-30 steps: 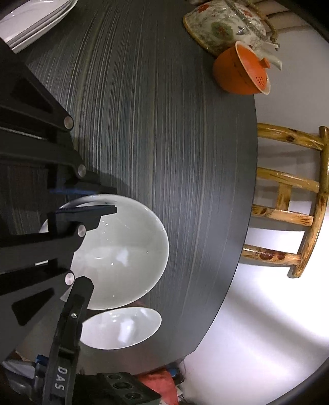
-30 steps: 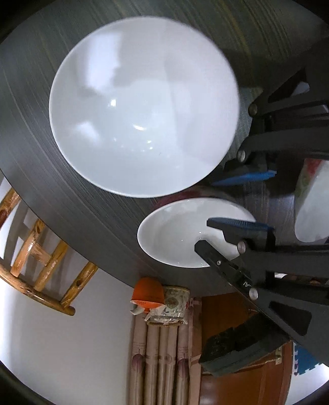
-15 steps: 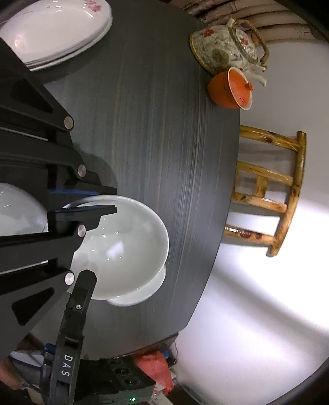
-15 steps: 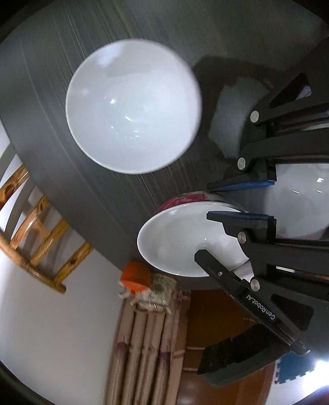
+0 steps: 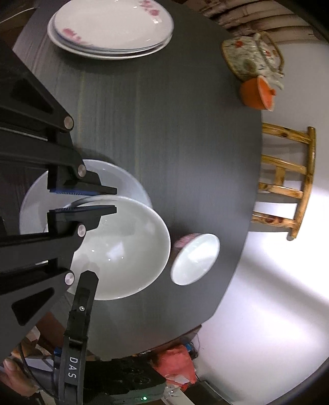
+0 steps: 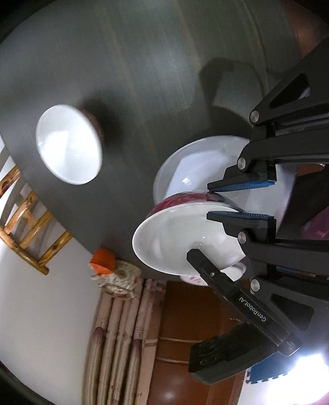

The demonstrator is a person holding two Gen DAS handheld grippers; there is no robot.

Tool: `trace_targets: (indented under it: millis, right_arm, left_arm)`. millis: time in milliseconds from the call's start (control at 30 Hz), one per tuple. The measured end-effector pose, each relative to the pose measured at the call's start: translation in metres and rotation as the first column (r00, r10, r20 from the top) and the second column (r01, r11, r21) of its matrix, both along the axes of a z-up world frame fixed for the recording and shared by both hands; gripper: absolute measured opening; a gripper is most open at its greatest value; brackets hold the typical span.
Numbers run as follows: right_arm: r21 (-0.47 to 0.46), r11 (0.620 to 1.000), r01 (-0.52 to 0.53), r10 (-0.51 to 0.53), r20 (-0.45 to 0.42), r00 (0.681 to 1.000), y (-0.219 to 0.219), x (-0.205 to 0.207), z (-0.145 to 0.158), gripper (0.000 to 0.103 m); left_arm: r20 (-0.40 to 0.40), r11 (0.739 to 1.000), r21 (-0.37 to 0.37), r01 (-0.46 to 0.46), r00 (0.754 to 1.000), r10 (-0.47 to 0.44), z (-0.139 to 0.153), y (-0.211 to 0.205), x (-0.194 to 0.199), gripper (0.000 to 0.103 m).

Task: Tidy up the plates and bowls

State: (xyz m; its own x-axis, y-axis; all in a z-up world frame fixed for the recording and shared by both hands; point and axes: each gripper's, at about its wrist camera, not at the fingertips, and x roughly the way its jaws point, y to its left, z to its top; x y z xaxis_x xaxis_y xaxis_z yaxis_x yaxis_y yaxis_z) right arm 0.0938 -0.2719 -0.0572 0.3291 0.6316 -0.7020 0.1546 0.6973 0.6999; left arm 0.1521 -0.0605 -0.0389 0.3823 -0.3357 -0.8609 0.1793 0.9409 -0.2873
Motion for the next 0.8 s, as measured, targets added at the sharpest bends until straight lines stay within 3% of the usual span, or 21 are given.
trace_targets:
  millis: [267, 800]
  right_arm:
    - [-0.034, 0.999, -0.016, 0.014, -0.043, 0.999, 0.006, -0.011, -0.021, 0.016]
    - [-0.112, 0.993, -0.034, 0.033, -0.011, 0.999, 0.012, -0.011, -0.018, 0.018]
  left_arm:
    - [-0.026, 0.999, 0.033, 0.004, 1.0, -0.003, -0.019, -0.003, -0.011, 0.008]
    - [-0.02, 0.997, 0.078, 0.013, 1.0, -0.011, -0.029, -0.006, -0.017, 0.011]
